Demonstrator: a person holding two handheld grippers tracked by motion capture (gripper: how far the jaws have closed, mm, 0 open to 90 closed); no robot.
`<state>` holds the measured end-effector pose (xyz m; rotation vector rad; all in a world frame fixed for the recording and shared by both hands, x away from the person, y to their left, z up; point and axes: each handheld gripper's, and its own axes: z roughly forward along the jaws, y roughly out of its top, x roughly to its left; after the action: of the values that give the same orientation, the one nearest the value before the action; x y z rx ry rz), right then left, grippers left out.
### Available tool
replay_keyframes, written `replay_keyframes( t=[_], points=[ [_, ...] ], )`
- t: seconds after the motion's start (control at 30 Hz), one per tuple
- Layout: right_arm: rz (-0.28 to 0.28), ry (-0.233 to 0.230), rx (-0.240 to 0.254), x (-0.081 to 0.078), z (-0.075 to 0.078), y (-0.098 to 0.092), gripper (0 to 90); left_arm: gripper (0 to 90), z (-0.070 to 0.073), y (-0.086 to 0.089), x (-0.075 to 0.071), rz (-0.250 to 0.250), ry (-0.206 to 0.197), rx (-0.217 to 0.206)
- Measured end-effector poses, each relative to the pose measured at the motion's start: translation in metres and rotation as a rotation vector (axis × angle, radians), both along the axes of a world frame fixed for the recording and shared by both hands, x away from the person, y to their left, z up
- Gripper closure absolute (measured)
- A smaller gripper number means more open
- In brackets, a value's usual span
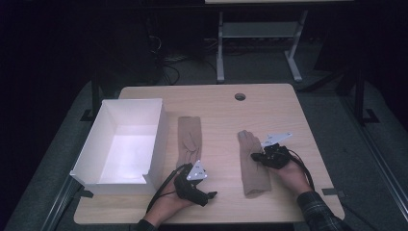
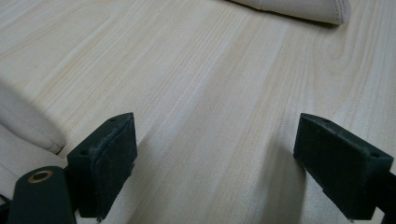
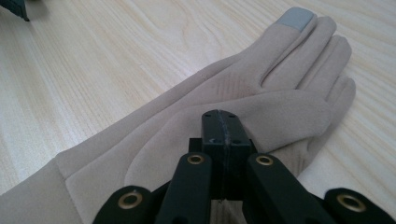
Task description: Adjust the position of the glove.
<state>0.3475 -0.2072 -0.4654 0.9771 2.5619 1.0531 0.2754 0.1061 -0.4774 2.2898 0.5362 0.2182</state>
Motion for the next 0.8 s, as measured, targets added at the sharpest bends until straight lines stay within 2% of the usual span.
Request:
replay_keyframes(
  t=[0.3, 0.8],
  points=[
    [-0.004, 0.012, 0.000, -0.007, 0.001, -0.006, 90.0, 12.8, 0.000, 0.000, 0.000, 0.000, -0.001, -0.001],
    [-0.032, 0.026, -0.022, -0.033, 0.003, -0.029, 90.0, 12.8, 0.000, 0.000, 0.000, 0.002, -0.003, -0.004]
  ],
)
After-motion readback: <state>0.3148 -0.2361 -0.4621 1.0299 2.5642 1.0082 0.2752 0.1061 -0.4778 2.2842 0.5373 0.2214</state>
